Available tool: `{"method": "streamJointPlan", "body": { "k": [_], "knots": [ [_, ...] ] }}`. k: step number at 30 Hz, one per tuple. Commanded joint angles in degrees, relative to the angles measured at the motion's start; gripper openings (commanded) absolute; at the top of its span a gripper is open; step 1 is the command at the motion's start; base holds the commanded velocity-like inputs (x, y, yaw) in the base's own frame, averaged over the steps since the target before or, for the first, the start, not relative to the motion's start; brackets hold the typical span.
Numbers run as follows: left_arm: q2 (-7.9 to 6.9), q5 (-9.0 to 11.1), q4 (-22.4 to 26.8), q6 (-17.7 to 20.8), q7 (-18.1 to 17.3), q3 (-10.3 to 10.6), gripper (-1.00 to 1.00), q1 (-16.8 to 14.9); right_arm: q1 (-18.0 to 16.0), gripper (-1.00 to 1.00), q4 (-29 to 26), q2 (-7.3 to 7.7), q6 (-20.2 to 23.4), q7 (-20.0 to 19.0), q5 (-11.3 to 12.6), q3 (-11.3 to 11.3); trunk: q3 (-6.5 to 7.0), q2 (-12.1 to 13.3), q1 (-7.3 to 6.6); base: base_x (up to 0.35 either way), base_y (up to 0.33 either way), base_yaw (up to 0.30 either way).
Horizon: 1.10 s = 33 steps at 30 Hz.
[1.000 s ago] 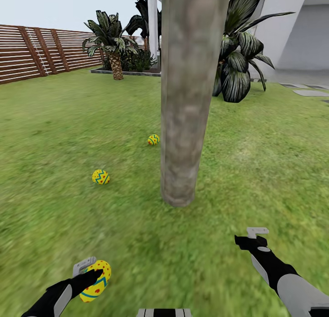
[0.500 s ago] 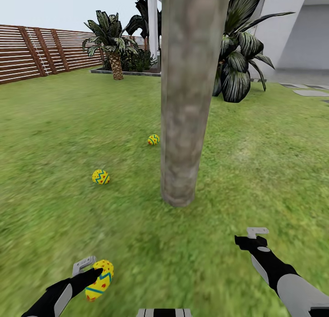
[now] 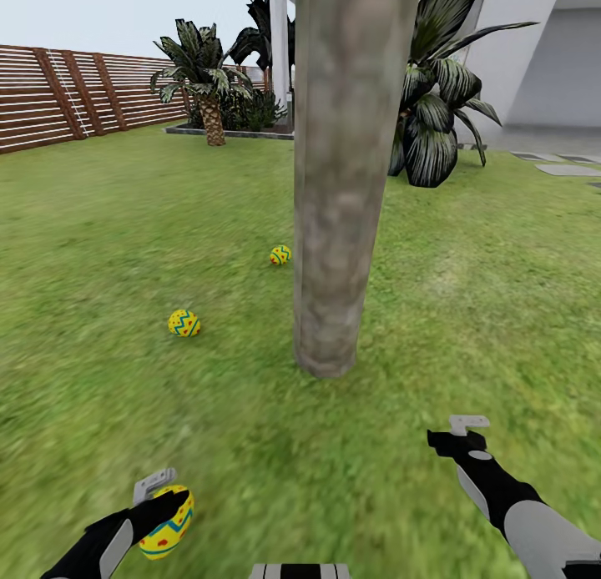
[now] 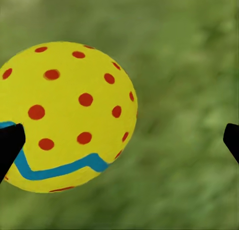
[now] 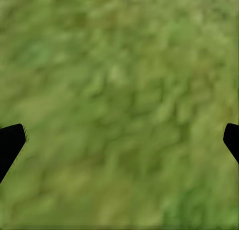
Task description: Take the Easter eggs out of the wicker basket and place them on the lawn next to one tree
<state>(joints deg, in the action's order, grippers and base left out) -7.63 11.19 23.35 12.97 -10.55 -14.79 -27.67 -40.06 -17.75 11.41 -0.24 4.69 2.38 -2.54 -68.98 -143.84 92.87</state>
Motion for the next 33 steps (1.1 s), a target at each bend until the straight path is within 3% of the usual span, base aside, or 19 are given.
{"method": "streamJointPlan", "body": {
  "k": [1, 16, 21, 33],
  "knots": [
    [0.05, 0.4, 0.1, 0.5, -0.3, -0.3, 1.0, 0.0, 0.0, 1.0, 0.0, -0.03, 0.0, 0.2, 0.3, -0.2, -0.04, 0.0, -0.01, 0.0, 0.0, 0.0],
    [0.4, 0.6, -0.1, 0.5, -0.3, -0.3, 1.0, 0.0, 0.0, 1.0, 0.1, -0.13, 0.0, 0.2, 0.3, -0.3, -2.92, -0.2, 0.32, 0.0, 0.0, 0.0],
    [0.5, 0.5, -0.2, 0.3, -0.6, -0.3, 1.0, 0.0, 0.0, 1.0, 0.1, -0.3, 0.0, 0.2, 0.3, -0.2, -2.92, -0.2, 0.32, 0.0, 0.0, 0.0],
    [1.28, 0.2, -0.3, 0.1, -0.4, -0.2, 1.0, 0.0, 0.0, 1.0, 1.2, -0.42, -0.1, 0.2, 0.3, -0.3, -0.26, 0.0, 0.01, 0.0, 0.0, 0.0]
  ]
}}
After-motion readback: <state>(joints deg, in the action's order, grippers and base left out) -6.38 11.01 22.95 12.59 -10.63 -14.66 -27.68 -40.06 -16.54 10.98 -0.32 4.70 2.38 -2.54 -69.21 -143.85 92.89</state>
